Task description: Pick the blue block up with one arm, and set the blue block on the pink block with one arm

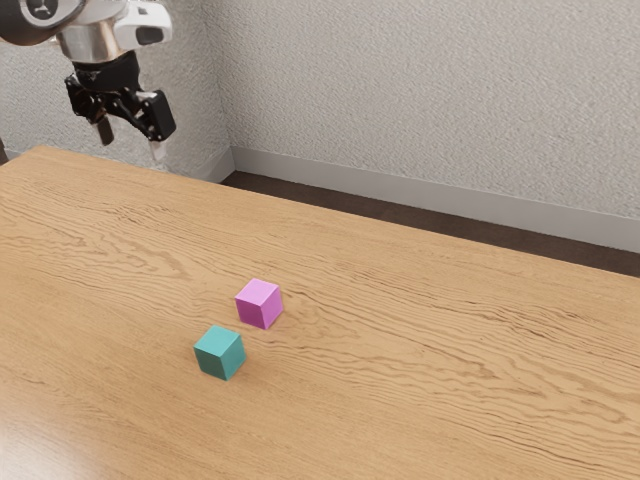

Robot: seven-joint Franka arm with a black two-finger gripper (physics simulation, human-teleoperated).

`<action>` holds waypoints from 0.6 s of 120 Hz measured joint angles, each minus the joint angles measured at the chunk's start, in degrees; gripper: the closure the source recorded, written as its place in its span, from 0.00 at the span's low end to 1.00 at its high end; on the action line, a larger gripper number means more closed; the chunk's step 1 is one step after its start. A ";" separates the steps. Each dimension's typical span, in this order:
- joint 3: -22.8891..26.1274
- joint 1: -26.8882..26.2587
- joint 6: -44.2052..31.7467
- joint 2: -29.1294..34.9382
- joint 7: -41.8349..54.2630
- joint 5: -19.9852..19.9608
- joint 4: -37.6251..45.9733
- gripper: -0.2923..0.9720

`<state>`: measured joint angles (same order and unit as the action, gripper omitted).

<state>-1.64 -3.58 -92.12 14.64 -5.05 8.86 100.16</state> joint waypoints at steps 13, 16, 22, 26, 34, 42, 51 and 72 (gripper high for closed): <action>-0.03 -0.02 -1.12 1.55 -2.03 1.14 1.72 0.23; -0.03 -0.02 -1.50 1.47 -2.45 1.29 2.38 0.23; -0.71 0.02 -2.15 0.79 -3.20 1.47 4.54 0.23; -1.14 0.08 -2.43 -0.01 -3.67 1.55 5.33 0.23; -2.02 0.08 -2.83 -2.73 -4.52 1.53 6.02 0.23; -2.42 0.11 -2.86 -3.74 -5.27 1.48 7.05 0.23; -2.48 0.12 -3.97 -3.34 -6.20 0.43 11.99 0.23; -2.08 0.07 -16.43 -9.22 -8.84 -4.26 22.58 0.23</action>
<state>-3.72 -3.51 -108.54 5.43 -13.90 4.61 122.74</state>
